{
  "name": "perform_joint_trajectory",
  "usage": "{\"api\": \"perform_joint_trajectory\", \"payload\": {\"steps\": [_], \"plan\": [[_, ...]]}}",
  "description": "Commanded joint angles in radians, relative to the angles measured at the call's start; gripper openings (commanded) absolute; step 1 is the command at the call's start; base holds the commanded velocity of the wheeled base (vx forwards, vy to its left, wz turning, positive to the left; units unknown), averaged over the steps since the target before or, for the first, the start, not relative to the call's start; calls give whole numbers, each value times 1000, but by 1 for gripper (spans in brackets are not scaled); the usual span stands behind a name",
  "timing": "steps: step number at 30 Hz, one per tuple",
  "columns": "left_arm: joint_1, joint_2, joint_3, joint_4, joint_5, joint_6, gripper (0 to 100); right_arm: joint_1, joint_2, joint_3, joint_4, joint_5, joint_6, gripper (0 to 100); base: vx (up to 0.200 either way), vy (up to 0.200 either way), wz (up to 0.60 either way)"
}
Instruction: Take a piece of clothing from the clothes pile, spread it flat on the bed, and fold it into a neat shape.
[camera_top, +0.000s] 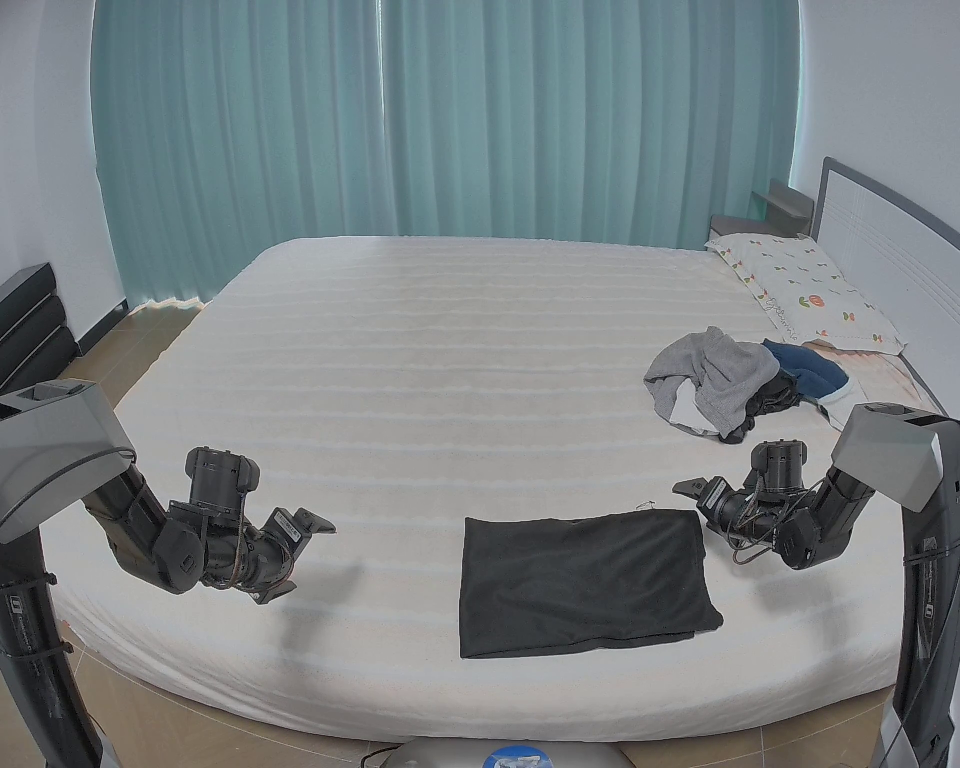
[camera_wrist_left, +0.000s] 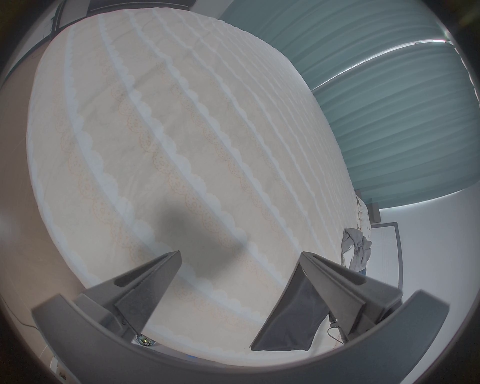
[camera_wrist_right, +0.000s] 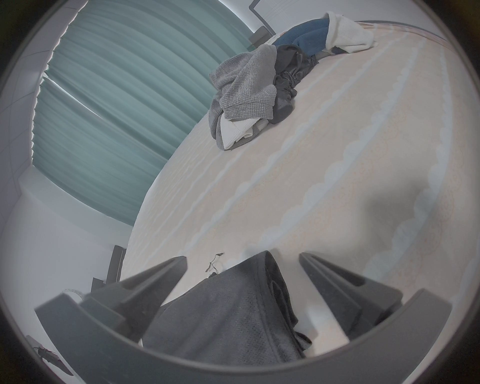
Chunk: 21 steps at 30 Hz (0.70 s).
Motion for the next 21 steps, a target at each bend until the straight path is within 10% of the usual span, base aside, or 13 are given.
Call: {"api": "perform_joint_trajectory", "payload": {"steps": [1,21], "plan": [[-6,-1,5,-2,9,0,100,-7,-121,119,-3,27,60,100,0,0,0],[-77,-44,20,3,-4,-52,100,-7,-144,404,-287,88,223,100,-30,0,0]]}}
